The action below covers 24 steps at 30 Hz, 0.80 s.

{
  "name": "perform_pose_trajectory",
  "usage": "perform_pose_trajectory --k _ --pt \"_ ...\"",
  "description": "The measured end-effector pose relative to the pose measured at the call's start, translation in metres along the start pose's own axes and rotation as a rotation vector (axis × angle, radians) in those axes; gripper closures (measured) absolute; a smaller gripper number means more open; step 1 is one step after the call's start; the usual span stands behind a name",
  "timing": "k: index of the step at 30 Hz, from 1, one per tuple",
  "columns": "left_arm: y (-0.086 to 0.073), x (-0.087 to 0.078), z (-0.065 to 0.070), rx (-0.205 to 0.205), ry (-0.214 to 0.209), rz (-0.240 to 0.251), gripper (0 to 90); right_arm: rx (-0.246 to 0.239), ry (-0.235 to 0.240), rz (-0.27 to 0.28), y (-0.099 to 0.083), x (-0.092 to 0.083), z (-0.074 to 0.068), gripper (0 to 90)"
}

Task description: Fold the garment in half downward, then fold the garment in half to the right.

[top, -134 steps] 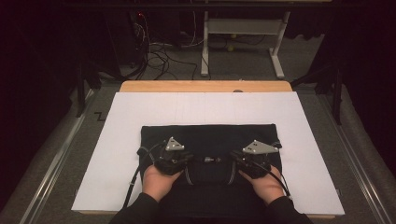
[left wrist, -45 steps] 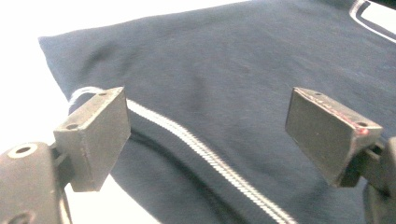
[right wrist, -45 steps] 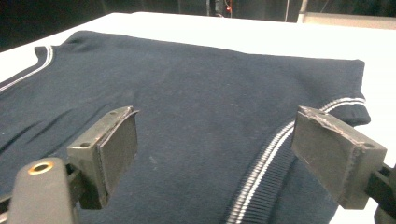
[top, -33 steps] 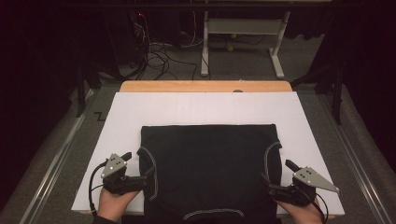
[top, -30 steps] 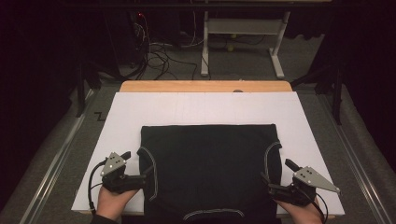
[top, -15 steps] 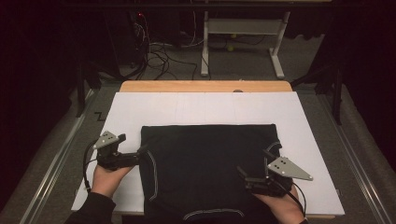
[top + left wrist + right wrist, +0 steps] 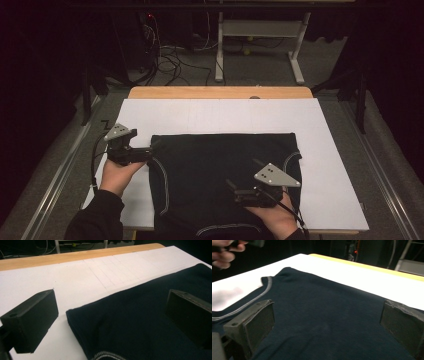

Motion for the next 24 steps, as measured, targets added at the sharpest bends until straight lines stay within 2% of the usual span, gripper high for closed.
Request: perform_pose_trajectory --k 6,11,15,17,21,24 --pt "0.018 -0.004 -0.005 0.007 0.001 0.017 0.0 -0.032 0.051 -0.019 -0.002 0.009 -0.028 0.0" --pt "0.026 -0.005 -0.010 0.018 0.009 0.023 0.0 -0.047 0.092 -0.030 -0.007 0.017 -0.051 0.0" --pt "0.024 0.000 -0.017 0.012 0.020 0.014 0.0 -0.063 0.116 -0.045 -0.010 0.024 -0.064 0.0" --pt "0.022 0.005 -0.022 -0.003 0.018 0.010 0.0 -0.072 0.125 -0.057 -0.012 0.027 -0.070 0.0" --pt "0.018 0.019 -0.032 -0.012 0.019 -0.018 0.0 -0.079 0.130 -0.058 -0.010 0.028 -0.076 0.0" --pt "0.013 0.032 -0.038 -0.033 0.008 -0.046 0.0 -0.078 0.129 -0.056 -0.008 0.028 -0.079 0.0"
Point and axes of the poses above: each handheld gripper's, and its own axes: x roughly forward along the jaws, y roughly out of its top, z roughly to its right, the point moved 8 cm from there along x, roughly forward along the jaws, and after that the axes turned 10 degrees about -y, right-handed, at the moved point
